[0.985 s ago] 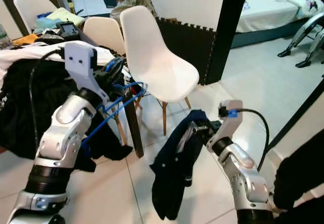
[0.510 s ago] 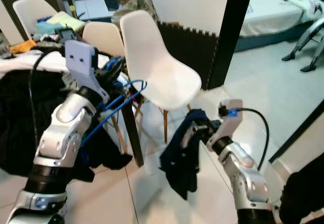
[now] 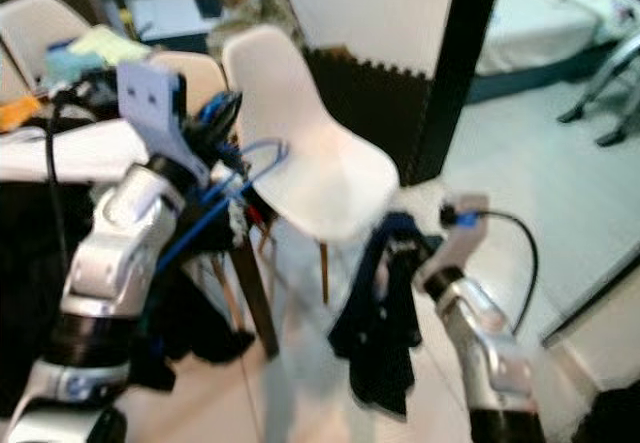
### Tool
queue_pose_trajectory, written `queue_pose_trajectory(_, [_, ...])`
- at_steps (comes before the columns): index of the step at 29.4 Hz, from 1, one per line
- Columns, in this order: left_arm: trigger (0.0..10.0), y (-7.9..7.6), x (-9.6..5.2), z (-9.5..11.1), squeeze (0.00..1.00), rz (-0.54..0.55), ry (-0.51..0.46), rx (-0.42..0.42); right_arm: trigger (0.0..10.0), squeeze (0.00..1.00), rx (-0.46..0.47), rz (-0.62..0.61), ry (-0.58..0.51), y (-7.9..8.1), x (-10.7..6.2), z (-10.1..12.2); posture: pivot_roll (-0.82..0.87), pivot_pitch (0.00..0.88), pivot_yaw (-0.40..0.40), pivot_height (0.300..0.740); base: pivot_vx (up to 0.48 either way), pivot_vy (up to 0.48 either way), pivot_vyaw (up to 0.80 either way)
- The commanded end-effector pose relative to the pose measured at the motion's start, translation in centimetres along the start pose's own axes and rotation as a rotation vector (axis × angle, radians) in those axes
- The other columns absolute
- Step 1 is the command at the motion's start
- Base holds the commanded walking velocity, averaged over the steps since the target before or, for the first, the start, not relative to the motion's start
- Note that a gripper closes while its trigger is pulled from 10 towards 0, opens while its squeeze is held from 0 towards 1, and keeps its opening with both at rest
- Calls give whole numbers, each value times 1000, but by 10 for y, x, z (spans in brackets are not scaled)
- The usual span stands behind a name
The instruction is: Hang hanger
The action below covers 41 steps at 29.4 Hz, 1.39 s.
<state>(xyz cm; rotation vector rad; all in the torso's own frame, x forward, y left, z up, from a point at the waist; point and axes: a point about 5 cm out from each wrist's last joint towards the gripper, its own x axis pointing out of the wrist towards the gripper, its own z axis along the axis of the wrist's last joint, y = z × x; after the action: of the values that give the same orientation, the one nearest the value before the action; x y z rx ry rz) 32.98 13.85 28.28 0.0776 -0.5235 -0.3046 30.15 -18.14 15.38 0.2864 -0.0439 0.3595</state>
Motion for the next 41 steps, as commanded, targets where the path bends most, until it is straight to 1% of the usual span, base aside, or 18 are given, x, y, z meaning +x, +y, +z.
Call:
queue_pose_trajectory(1, [10000,11,-3,3,0,34,-2,31,10000,0,-1,33,-27,9,6,4,56,81,-25,740,480,0,788])
queue_pose_trajectory(6, [10000,14,-1,10,0,38,-20,49,10000,0,-4,34,-31,9,7,5,57,82,-25,740,480,0,785])
queue_pose_trajectory(13, [10000,16,-1,12,0,42,-27,57,10000,0,-6,36,-36,10,7,6,57,82,-25,740,480,0,788])
queue_pose_trajectory(19, [10000,22,1,20,0,62,-44,94,10000,0,-7,50,-45,12,10,8,65,81,-28,740,452,0,788])
queue_pose_trajectory(21, [10000,22,1,20,0,62,-44,94,10000,0,-7,50,-45,12,10,8,65,81,-28,740,315,0,788])
queue_pose_trajectory(23, [10000,24,2,23,0,73,-53,102,10000,0,-7,58,-49,14,12,9,69,80,-30,740,0,0,788])
queue_pose_trajectory(31, [10000,27,2,26,0,80,-54,122,10000,0,-8,64,-60,15,14,12,73,80,-32,740,0,0,788])
queue_pose_trajectory(33, [10000,26,1,26,0,72,-50,120,10000,0,-10,65,-65,15,15,13,77,79,-32,740,0,0,788])
queue_pose_trajectory(34, [10000,22,0,24,0,56,-42,110,10000,0,-11,66,-70,15,16,15,78,80,-33,740,0,0,788])
queue_pose_trajectory(35, [10000,16,-2,20,0,21,-29,79,10000,0,-12,67,-75,15,17,16,82,80,-35,740,0,0,788])
queue_pose_trajectory(36, [10000,16,-2,20,0,21,-29,79,10000,0,-12,67,-75,15,17,16,82,80,-35,740,0,0,788])
queue_pose_trajectory(37, [10000,11,-3,18,0,-3,-21,57,10000,0,-13,68,-78,15,17,17,82,80,-35,740,0,0,788])
queue_pose_trajectory(38, [10000,11,-3,18,0,-3,-21,57,10000,0,-13,68,-78,15,17,17,82,80,-35,740,0,0,788])
queue_pose_trajectory(39, [10000,4,-5,15,0,-28,-10,48,10000,0,-14,68,-79,15,18,18,84,81,-37,740,0,0,788])
queue_pose_trajectory(41, [10000,4,-5,15,0,-28,-10,48,10000,0,-14,68,-79,15,18,18,84,81,-37,740,0,0,788])
